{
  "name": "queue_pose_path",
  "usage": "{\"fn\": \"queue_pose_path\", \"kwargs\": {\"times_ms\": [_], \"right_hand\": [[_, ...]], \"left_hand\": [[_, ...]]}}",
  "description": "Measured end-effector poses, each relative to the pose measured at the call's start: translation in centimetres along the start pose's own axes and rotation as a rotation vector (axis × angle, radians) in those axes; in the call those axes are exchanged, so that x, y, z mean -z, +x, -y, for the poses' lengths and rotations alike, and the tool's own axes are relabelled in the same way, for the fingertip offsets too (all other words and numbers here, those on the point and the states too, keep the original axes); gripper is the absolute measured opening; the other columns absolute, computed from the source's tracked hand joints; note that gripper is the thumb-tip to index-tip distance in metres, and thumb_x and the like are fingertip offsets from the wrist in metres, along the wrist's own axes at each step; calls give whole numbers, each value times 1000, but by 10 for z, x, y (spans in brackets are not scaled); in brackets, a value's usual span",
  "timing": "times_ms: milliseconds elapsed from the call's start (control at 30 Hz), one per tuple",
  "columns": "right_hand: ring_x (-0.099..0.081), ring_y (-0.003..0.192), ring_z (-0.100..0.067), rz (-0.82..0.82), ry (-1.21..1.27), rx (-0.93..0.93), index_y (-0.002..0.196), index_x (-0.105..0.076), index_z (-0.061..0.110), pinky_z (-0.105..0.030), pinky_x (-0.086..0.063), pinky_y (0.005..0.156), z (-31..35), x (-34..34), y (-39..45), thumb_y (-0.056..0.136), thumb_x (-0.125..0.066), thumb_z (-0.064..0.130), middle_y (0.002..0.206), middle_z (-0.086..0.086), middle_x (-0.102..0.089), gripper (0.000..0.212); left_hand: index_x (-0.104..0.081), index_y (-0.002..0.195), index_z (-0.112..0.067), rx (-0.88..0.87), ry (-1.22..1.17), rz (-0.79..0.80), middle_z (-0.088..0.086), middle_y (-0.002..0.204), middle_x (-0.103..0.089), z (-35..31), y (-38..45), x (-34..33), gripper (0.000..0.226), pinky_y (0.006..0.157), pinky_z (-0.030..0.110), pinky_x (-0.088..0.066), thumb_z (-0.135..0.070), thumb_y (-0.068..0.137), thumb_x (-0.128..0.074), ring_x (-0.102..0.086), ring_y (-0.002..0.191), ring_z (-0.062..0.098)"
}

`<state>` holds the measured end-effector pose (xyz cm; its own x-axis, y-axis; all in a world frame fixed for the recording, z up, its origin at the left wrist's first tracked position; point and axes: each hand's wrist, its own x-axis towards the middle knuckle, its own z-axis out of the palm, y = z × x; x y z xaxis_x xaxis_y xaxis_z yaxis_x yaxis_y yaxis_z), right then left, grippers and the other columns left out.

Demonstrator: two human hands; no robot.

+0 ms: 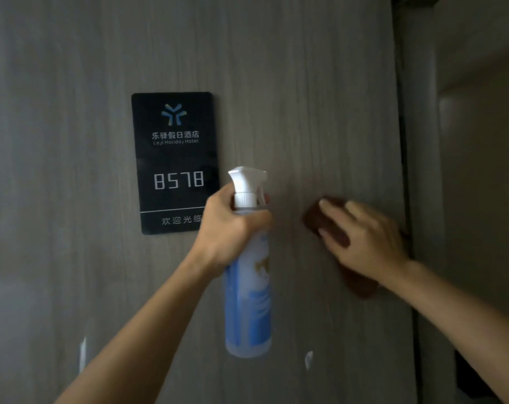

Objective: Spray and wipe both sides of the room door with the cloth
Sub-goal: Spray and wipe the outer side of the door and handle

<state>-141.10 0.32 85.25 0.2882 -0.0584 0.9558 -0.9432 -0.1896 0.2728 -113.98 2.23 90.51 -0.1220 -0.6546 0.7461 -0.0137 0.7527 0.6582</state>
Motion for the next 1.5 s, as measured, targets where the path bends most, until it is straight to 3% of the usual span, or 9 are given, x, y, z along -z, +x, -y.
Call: {"fn": "queue_pose_path", "kwargs": {"times_ms": [133,367,567,700,833,1033,1267,1433,1500], "right_hand": [[-63,75,-33,88,-20,179,132,-68,15,-43,-53,58,-8,0,-5,97,-63,41,90,-8,-61,44],[-68,87,-36,-131,-23,-274,129,-66,22,-38,-52,65,-6,-2,67,92,-70,40,106,-8,-69,42],[-65,76,-29,-10,47,158,127,-72,15,-40,-54,61,10,-7,-4,92,-68,39,88,-4,-67,42],[-70,90,-35,-140,62,-215,125,-70,24,-45,-57,69,0,-6,48,90,-65,46,105,-4,-73,41],[-68,96,-35,-203,63,-496,125,-67,27,-44,-55,73,13,-12,74,91,-60,49,112,-4,-71,41],[-63,75,-31,-29,102,84,126,-72,17,-45,-53,60,48,-13,-14,90,-70,37,88,-5,-64,41],[-69,98,-34,-167,60,-391,126,-66,27,-44,-55,73,15,-11,90,91,-59,51,115,-2,-71,43],[-68,89,-36,-142,51,-229,129,-66,23,-46,-55,68,39,-17,55,93,-63,45,107,-6,-68,42],[-67,85,-34,-104,65,-85,129,-68,17,-46,-55,66,46,-19,31,94,-65,42,99,-8,-67,43]], "left_hand": [[-67,103,7,-3,45,54,14,80,-64,-2,19,14,47,62,37,-50,-9,60,-75,-58,71,22],[-67,100,5,2,24,107,39,106,-63,-2,27,21,40,67,47,-52,-3,62,-74,-60,73,32],[-65,105,9,-5,32,138,24,101,-73,-1,24,23,44,67,44,-54,-2,63,-72,-63,74,31],[-64,110,12,9,30,164,12,87,-72,-2,19,27,48,64,42,-56,-1,64,-71,-65,71,32],[-65,111,13,23,30,179,16,82,-68,-1,17,31,48,62,38,-57,-1,66,-70,-66,70,31],[-68,110,10,12,13,185,27,84,-65,5,20,33,46,62,38,-59,-1,65,-69,-68,67,30],[-63,110,13,10,-1,186,28,96,-70,6,19,33,47,64,45,-58,0,66,-69,-67,70,32],[-65,109,11,22,-33,208,36,94,-66,5,18,37,43,65,47,-55,0,67,-70,-65,71,34],[-65,110,11,17,-39,231,23,88,-70,5,17,40,45,65,45,-55,0,67,-70,-66,72,34]]}}
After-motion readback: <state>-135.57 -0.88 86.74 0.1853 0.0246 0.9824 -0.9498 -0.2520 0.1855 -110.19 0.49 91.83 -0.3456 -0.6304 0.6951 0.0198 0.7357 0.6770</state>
